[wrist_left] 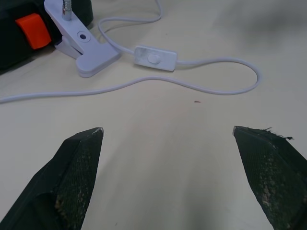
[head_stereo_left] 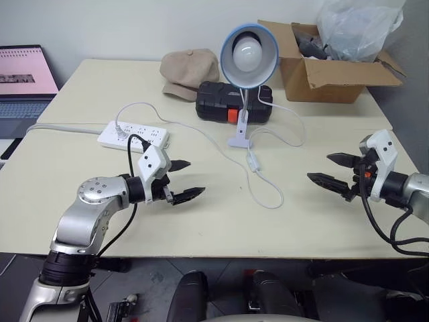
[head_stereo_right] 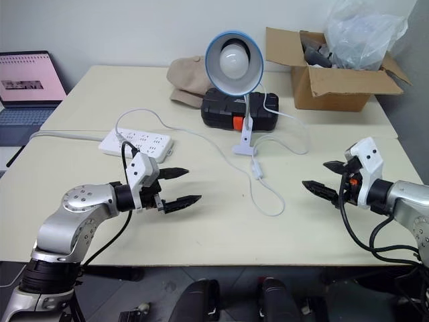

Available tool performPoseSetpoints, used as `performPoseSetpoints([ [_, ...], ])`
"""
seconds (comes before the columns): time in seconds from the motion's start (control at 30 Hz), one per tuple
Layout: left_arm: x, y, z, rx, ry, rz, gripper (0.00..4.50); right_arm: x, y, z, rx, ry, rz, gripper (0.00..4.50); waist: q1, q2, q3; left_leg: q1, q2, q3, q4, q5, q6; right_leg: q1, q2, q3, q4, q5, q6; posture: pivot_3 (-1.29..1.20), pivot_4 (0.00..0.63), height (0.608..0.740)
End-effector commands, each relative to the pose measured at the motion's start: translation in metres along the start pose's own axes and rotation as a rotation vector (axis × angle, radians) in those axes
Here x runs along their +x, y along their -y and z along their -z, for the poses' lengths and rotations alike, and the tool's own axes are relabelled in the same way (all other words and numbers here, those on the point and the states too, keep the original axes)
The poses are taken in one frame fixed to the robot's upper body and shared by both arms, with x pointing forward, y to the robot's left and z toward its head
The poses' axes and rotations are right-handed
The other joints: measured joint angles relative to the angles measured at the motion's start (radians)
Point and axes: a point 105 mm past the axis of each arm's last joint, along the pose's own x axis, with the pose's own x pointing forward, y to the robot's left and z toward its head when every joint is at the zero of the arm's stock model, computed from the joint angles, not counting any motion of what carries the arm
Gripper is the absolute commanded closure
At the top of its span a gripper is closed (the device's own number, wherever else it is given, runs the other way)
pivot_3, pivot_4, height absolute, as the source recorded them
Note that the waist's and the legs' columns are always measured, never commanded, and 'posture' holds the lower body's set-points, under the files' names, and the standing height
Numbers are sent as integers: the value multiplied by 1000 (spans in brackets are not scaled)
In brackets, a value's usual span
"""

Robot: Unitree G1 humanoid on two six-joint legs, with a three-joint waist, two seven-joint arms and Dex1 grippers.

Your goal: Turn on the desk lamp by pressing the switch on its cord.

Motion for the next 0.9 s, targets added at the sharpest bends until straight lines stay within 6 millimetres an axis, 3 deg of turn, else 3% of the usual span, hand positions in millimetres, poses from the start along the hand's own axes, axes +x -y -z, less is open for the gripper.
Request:
performPoseSetpoints([
  [0.03, -7, 3, -11, 21, 33, 17, 0, -5, -9, -12, -47, 26, -48, 11, 0, 0, 0, 0, 0, 0, 0, 0, 0, 0, 0, 0, 0, 0, 0, 0, 150, 740],
  [0.6, -8, -2, -8, 57, -3, 2, 0, -2, -12, 3, -23, -40, -73, 11, 1, 0, 0, 0, 0, 0, 0, 0, 0, 0, 0, 0, 0, 0, 0, 0, 150, 740],
  [0.9, -7, -3, -15, 74, 35, 35, 0, 3, -11, -1, -38, -4, -73, 11, 0, 0, 0, 0, 0, 0, 0, 0, 0, 0, 0, 0, 0, 0, 0, 0, 150, 740],
])
